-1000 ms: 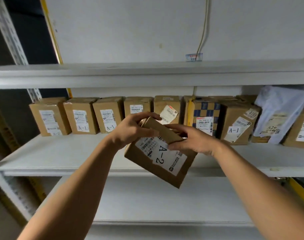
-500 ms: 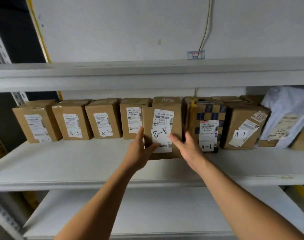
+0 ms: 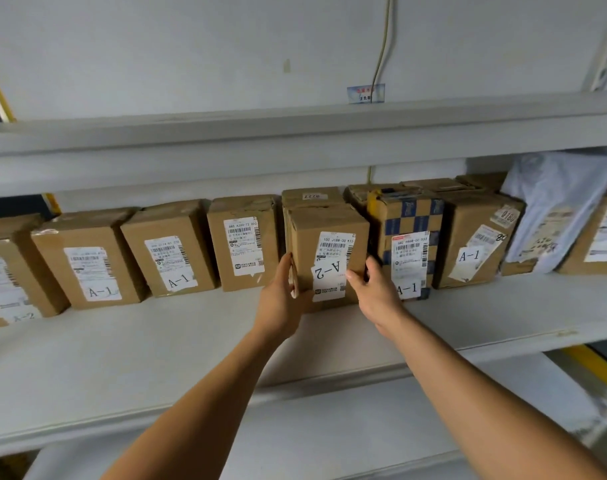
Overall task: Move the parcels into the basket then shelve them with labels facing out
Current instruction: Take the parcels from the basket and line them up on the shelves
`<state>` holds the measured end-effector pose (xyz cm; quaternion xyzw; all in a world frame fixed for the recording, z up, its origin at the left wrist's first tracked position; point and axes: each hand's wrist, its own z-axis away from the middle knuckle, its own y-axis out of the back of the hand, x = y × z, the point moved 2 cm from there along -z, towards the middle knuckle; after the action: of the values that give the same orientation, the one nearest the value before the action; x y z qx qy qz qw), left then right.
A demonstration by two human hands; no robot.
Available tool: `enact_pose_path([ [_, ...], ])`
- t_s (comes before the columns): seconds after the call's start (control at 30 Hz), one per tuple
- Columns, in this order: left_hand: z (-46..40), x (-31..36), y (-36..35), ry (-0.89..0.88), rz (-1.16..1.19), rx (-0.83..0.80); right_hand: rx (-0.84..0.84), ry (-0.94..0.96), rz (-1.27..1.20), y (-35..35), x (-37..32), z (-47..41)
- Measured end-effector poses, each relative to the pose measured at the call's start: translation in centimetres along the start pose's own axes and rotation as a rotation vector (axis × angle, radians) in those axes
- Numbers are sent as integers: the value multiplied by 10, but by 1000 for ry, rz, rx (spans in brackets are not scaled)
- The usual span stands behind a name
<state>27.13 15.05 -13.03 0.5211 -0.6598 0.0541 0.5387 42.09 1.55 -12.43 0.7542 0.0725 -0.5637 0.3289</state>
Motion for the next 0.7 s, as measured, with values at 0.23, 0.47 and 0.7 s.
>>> enact_pose_path([
  [0.23,-14,-12,-6,19,-20,-28,2,-15,-5,0,2,-7],
  [0.47,-9,-7,-9,100,-32,-10,-6,-22,-1,1,4,-5],
  [0.7,29,26,-7,217,-68,16,-157,-38,-175,16,10,22],
])
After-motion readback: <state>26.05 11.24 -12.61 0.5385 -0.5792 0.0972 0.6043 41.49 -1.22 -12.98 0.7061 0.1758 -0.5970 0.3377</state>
